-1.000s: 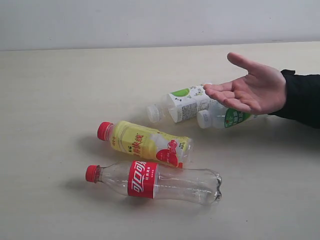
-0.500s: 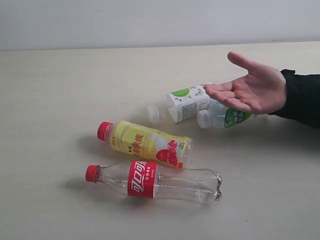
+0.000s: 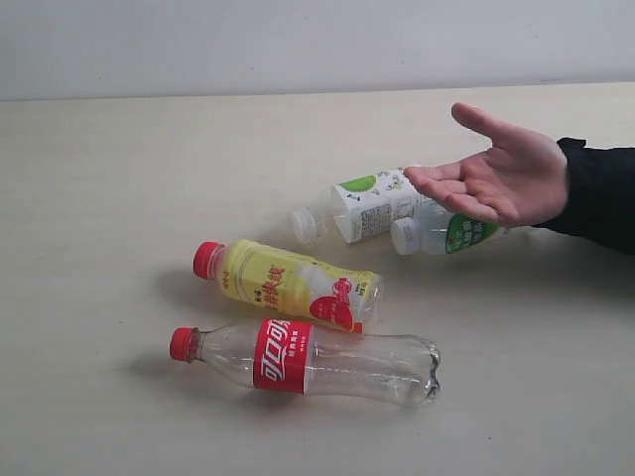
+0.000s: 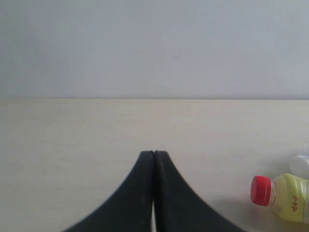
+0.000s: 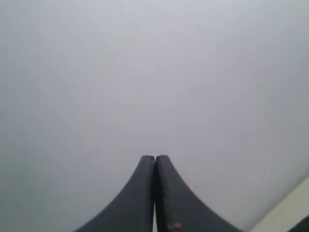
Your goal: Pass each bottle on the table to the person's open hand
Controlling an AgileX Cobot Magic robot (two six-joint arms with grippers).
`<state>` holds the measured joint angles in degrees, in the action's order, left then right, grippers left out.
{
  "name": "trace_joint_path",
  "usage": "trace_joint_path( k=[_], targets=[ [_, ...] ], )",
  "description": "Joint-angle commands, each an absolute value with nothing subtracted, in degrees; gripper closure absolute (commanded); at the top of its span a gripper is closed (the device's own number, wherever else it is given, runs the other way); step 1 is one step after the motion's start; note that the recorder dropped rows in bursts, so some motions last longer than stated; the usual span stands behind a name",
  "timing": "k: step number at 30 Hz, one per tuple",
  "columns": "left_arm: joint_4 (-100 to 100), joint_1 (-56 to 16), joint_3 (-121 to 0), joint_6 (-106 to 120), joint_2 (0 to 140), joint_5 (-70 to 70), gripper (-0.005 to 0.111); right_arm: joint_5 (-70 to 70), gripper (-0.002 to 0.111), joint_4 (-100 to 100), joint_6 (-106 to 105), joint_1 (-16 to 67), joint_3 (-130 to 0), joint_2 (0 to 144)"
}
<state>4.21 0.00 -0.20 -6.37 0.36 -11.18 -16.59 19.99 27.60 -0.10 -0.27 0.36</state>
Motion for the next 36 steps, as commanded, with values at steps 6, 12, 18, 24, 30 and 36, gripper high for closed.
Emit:
trace_joint_path(
  k=[6, 12, 18, 24, 30, 36],
  targets=[
    [4.4, 0.0, 0.0, -6.4, 0.0, -11.4, 0.107, -26.4, 0.108, 7.7, 30.1, -0.5, -7.7, 2.2],
    [4.4, 0.0, 0.0, -6.4, 0.0, -11.4, 0.107, -15.0, 0.108, -14.0, 30.1, -0.5, -25.9, 11.1],
    [4.4, 0.0, 0.0, -6.4, 0.0, -11.4, 0.107, 6.5, 0.108, -31.4, 29.4, -0.3, -42.8, 20.3],
    [4.4, 0.0, 0.0, -6.4, 0.0, -11.4, 0.107, 30.3, 0.108, -33.9, 16.1, -0.3, -52.6, 32.5],
    [4.4, 0.0, 0.0, -6.4, 0.0, -11.4, 0.107, 47.4, 0.108, -13.2, -5.6, 1.9, -59.4, 44.3],
    [4.4, 0.0, 0.0, -6.4, 0.0, -11.4, 0.107, 58.0, 0.108, 8.1, -20.2, 10.5, -60.9, 53.3]
  ],
)
